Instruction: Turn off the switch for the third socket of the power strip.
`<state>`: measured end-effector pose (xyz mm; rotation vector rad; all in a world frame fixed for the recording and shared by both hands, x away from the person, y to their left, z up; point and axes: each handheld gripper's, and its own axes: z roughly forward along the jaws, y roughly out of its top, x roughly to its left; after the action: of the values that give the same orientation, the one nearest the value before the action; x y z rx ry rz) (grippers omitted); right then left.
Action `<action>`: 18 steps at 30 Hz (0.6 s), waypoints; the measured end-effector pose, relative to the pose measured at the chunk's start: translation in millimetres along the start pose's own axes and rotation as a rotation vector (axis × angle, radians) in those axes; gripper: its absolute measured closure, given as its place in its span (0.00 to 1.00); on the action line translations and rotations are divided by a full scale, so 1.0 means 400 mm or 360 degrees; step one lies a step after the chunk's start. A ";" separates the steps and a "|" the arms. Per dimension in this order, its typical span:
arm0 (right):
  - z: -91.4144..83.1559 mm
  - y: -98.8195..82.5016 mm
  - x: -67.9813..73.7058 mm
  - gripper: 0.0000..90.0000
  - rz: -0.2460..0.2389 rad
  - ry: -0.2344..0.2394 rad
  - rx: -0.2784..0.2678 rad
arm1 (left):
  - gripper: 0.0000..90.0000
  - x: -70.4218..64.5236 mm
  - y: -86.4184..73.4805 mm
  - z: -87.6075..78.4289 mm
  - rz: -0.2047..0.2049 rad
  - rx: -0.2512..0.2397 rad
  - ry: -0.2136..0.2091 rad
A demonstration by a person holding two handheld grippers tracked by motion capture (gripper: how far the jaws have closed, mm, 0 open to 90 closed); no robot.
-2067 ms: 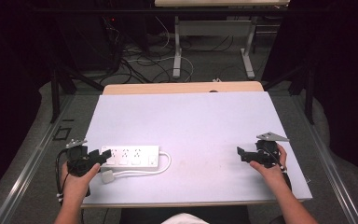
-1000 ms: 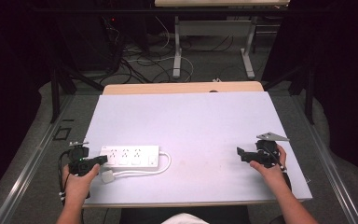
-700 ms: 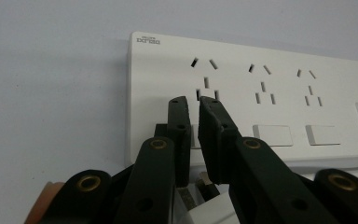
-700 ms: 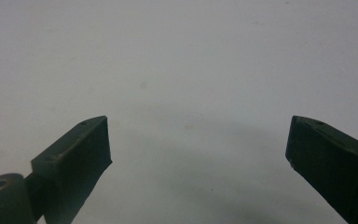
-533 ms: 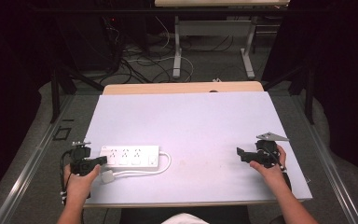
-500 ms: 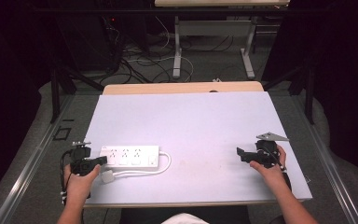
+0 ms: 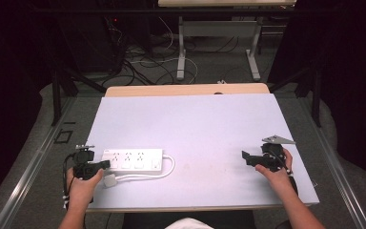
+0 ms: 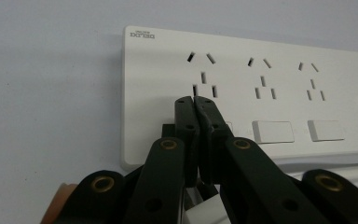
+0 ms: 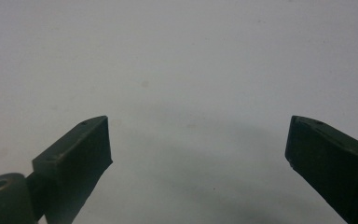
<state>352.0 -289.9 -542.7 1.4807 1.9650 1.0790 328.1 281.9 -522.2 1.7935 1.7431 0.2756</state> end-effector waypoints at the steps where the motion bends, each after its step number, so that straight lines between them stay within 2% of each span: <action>1: 0.000 0.000 0.000 0.07 0.0000 0.0000 0.0001 | 0.99 0.000 0.000 0.000 0.0000 0.0000 0.0000; 2: 0.000 0.000 0.000 0.07 0.0001 0.0000 0.0001 | 0.99 0.000 0.001 -0.002 0.0018 0.0015 0.0013; 3: 0.000 0.000 0.000 0.07 0.0002 0.0001 0.0001 | 0.99 -0.001 0.000 0.000 0.0010 0.0000 0.0010; 6: 0.000 0.000 -0.001 0.07 -0.0006 0.0002 0.0003 | 1.00 -0.002 0.001 -0.003 0.0007 0.0020 0.0005; 9: 0.000 0.000 0.000 0.07 0.0008 0.0002 0.0004 | 1.00 -0.003 0.001 -0.003 0.0039 0.0023 0.0023; 18: 0.001 -0.001 -0.001 0.07 0.0011 0.0005 0.0006 | 1.00 -0.004 0.001 -0.002 0.0027 0.0022 0.0022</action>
<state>352.4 -290.0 -543.3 1.4897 1.9664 1.0816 327.8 280.6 -520.9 1.8207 1.7443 0.2844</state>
